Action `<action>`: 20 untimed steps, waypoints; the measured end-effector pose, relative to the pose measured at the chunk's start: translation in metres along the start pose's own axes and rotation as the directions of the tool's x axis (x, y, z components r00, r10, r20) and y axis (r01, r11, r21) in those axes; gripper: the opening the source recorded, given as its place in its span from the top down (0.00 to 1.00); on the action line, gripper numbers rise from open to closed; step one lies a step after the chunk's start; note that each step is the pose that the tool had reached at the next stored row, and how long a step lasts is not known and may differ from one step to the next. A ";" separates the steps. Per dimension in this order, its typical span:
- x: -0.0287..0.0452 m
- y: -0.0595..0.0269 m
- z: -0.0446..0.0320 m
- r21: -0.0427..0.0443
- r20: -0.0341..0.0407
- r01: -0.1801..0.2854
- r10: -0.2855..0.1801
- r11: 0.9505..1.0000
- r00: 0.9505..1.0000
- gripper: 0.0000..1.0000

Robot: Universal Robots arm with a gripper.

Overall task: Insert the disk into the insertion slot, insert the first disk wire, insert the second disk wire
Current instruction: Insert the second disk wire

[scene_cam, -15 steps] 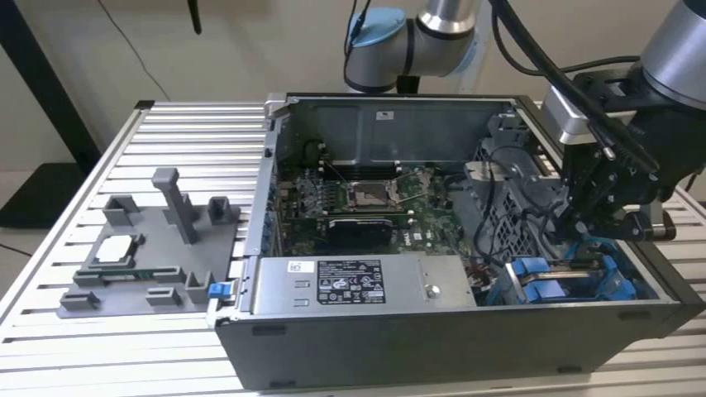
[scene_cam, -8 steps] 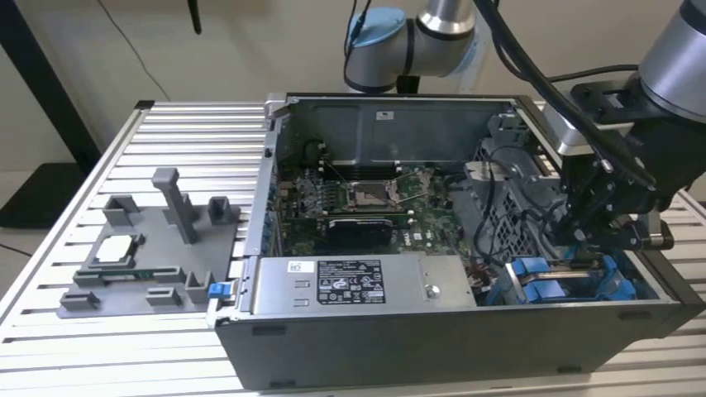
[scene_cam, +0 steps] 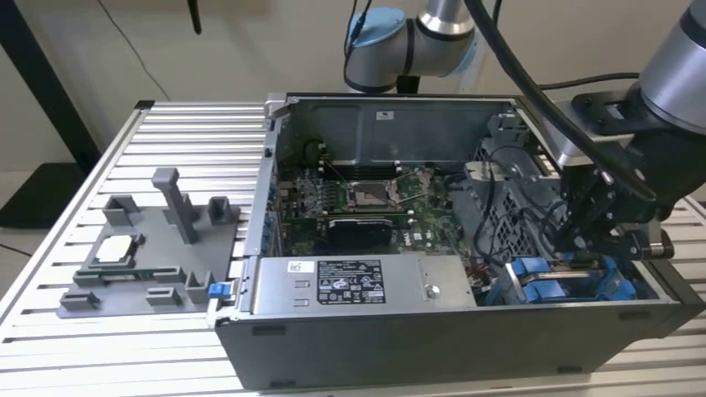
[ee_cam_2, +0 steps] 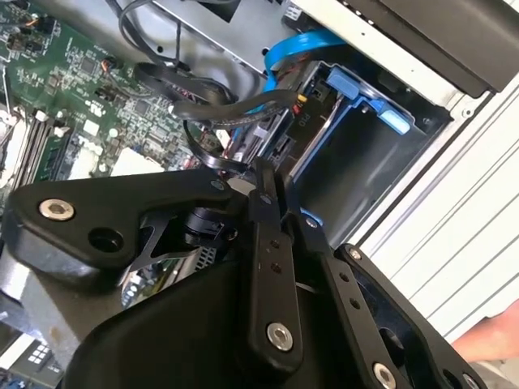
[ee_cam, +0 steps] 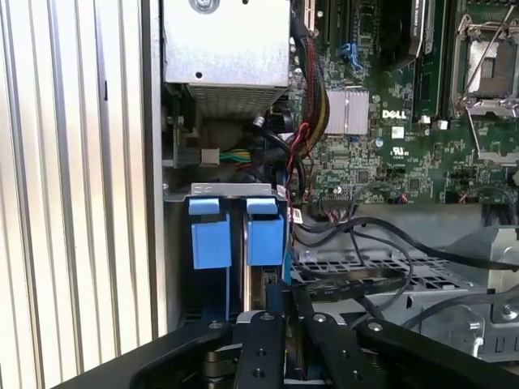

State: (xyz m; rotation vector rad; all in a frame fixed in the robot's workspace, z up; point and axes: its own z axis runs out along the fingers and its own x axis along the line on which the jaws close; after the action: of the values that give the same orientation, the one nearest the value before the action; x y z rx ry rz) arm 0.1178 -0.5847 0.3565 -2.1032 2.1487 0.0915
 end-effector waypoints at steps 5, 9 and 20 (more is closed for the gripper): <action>0.0014 -0.0020 0.0012 0.000 0.000 0.000 0.000 1.000 1.000 1.00; 0.0018 -0.0055 0.0022 0.000 0.000 0.000 0.000 1.000 1.000 1.00; 0.0025 -0.0117 0.0066 0.000 0.000 -0.004 0.004 1.000 1.000 1.00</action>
State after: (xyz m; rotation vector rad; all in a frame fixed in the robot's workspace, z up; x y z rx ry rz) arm 0.1297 -0.5865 0.3502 -2.0991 2.1524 0.0913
